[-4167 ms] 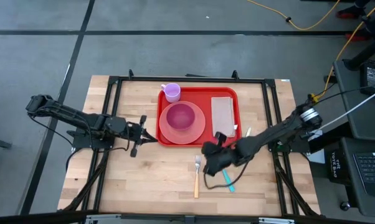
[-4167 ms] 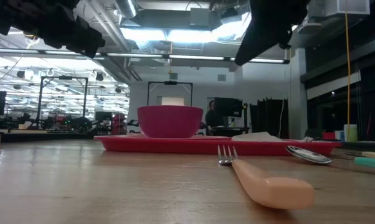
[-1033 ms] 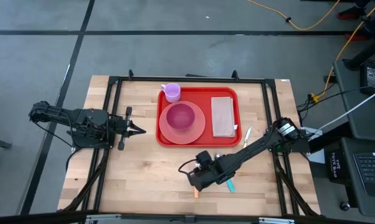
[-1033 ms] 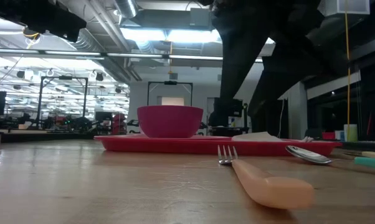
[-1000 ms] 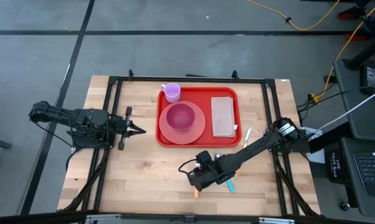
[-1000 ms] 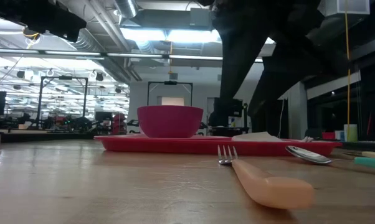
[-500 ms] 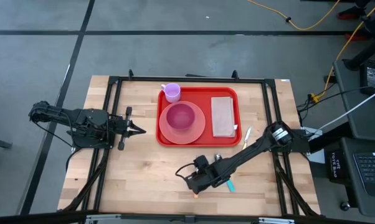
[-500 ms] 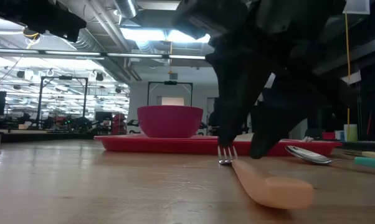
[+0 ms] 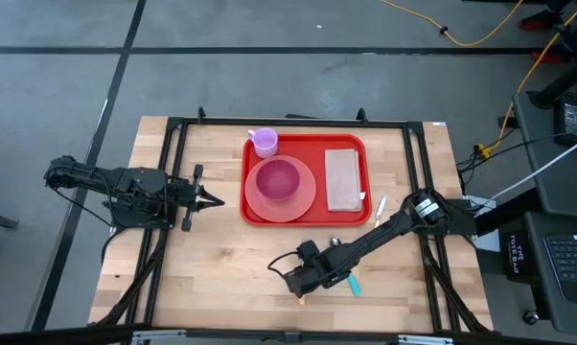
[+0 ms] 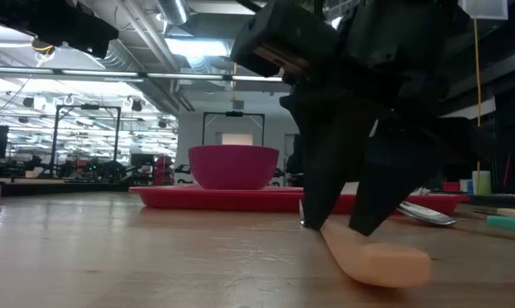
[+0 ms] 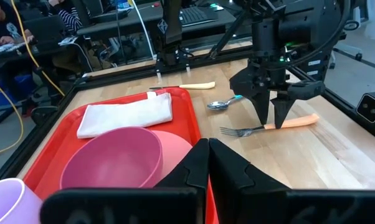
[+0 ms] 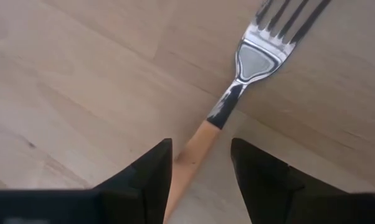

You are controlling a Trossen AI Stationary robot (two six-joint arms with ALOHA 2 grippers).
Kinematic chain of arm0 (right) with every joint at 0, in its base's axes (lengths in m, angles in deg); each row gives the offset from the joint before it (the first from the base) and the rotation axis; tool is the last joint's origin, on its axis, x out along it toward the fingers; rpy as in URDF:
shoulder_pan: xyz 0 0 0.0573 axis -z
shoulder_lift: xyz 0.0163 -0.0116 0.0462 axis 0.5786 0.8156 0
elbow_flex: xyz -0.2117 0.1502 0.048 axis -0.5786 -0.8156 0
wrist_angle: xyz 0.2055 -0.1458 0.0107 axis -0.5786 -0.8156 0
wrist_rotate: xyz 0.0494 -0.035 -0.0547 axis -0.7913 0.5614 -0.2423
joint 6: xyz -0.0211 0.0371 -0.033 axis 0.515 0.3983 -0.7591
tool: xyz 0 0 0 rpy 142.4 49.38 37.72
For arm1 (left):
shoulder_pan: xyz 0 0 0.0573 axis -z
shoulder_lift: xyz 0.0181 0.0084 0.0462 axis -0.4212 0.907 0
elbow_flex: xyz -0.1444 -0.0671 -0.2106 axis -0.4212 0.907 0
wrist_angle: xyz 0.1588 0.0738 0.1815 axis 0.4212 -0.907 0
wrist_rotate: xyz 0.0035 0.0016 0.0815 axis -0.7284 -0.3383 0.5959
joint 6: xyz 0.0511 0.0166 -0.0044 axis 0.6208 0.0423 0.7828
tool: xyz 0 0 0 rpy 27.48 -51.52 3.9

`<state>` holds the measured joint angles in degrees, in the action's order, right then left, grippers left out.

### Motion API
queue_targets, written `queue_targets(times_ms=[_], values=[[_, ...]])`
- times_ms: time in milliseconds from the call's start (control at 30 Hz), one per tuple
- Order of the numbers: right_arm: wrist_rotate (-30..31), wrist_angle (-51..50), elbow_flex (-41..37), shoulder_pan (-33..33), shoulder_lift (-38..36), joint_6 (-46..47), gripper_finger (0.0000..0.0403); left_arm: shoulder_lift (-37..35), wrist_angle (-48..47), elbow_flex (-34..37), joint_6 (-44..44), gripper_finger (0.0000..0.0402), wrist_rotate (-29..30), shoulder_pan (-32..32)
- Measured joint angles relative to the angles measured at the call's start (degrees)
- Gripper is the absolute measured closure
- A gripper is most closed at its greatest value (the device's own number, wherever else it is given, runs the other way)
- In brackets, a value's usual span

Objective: Set up tray
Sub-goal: Put the orange fork on the brown table napkin

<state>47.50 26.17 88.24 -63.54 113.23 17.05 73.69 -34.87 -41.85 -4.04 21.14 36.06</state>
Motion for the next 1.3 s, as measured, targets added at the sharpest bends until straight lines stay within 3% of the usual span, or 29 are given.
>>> queue_targets(times_ms=[167,467,767,1033,1300], values=[[-3.2,-5.0,1.2,1.0,0.2,-0.1,0.0229,0.0,0.0,0.0,0.0,0.0397,0.0,0.0],[-3.3,-9.5,1.2,1.4,0.2,-1.4,0.0229,0.0,0.0,0.0,0.0,0.0398,0.0,0.0],[-3.3,-10.5,1.1,1.4,0.2,-10.7,0.0229,0.0,0.0,0.0,0.1,0.0400,0.0,0.0],[-3.9,-10.8,1.0,1.4,0.2,-12.3,0.0230,0.0,0.0,0.0,0.1,0.0394,0.0,0.0],[-4.0,-10.1,0.9,1.4,0.2,-15.8,0.0271,0.0,0.0,0.0,0.1,0.0394,0.0,0.0]])
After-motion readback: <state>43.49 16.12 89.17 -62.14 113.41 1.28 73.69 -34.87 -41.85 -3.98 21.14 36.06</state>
